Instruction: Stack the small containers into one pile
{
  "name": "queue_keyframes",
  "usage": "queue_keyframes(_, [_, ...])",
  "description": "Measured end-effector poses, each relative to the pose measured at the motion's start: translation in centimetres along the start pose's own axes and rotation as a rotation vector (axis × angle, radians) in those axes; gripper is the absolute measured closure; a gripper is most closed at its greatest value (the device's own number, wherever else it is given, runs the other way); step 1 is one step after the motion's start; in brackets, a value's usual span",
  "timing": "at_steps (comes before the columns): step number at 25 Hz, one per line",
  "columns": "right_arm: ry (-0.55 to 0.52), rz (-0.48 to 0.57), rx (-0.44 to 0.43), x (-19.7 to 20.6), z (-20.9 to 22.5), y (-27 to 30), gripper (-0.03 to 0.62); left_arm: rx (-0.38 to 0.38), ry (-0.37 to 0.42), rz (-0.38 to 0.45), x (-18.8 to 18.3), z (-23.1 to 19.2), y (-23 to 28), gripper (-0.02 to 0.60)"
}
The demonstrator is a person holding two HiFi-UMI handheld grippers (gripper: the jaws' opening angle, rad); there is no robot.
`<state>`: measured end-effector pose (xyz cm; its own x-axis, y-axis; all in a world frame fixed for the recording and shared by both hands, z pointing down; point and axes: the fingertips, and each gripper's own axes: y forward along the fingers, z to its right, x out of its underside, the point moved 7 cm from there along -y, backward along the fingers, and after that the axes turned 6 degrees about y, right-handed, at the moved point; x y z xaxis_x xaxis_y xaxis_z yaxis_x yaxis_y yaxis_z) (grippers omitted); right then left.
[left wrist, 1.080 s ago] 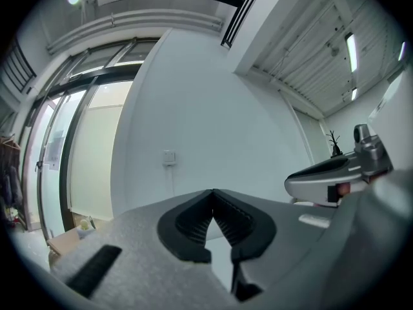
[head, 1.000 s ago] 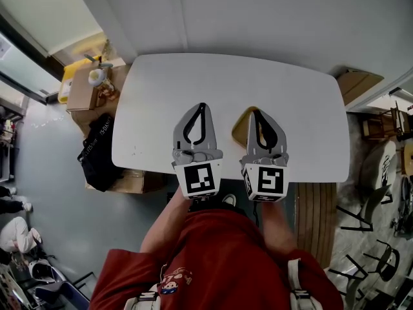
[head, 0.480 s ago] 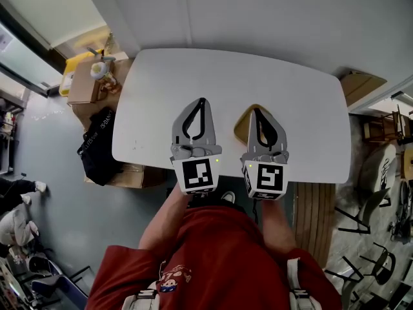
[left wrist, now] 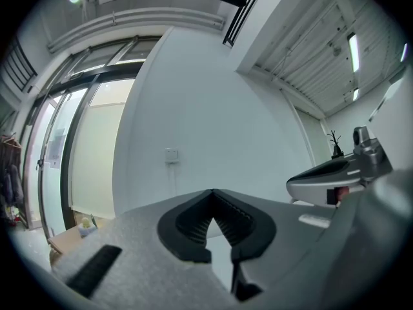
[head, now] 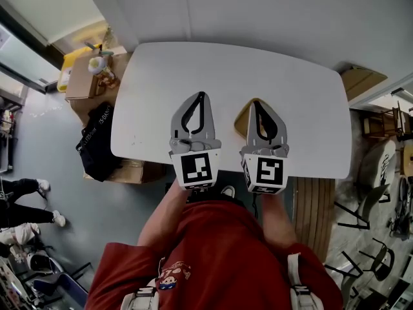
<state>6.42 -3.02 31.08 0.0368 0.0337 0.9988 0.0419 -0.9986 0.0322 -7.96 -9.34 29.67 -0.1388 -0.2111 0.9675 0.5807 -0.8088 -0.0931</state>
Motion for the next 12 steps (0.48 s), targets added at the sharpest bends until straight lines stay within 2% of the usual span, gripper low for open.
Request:
queue_keyframes(5, [-0.002,0.000,0.003,-0.07,0.11,0.38,0.594,0.007,0.005,-0.005,-0.17,-0.10,0.25,0.581])
queue_keyframes(9, [-0.003,0.003,0.004,-0.26,0.17,0.45,0.595,0.003,0.021,0.038,-0.69,-0.19,0.51,0.581])
queue_keyframes(12, [-0.006,0.003,0.003,-0.23,-0.02,0.67,0.594,0.005,0.022,0.026,-0.51,-0.38,0.50,0.581])
